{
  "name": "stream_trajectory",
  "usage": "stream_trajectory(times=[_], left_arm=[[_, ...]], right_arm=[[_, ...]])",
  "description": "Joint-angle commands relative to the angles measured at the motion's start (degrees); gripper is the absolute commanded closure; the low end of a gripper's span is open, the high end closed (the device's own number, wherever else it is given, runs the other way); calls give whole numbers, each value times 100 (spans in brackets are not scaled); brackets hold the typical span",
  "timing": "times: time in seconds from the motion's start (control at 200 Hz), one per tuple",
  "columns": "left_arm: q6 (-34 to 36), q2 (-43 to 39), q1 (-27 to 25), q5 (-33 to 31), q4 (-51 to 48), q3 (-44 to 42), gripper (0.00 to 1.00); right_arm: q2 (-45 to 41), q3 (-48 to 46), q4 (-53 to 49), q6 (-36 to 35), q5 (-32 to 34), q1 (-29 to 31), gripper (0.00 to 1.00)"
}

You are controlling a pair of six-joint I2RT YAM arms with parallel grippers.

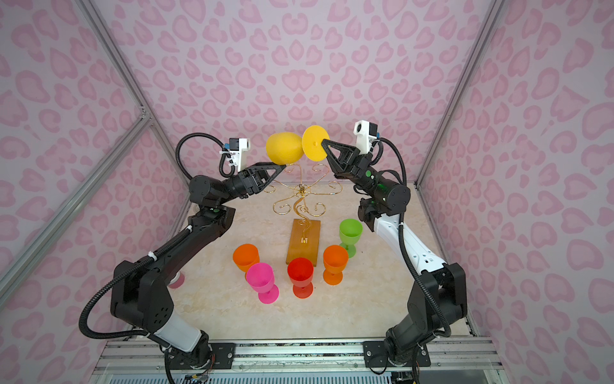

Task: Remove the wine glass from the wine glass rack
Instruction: 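Close the left gripper on the yellow glass bowl while the right holds its foot, then open the right gripper off the yellow glass foot while the left holds the bowl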

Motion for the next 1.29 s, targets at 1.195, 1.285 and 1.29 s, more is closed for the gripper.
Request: stream_trajectory(times=[1.195, 1.285, 1.29], left_arm=[[320, -783, -12, -25, 408, -510, 71], [354, -858, -35, -16, 400, -549, 72], [354, -856, -39, -16, 404, -549, 72]], right_arm=[[773, 11, 1198, 1579, 367, -184, 100], [843, 25, 1200, 1697, 391, -191, 100], [850, 27, 1199, 1699, 392, -194, 100]])
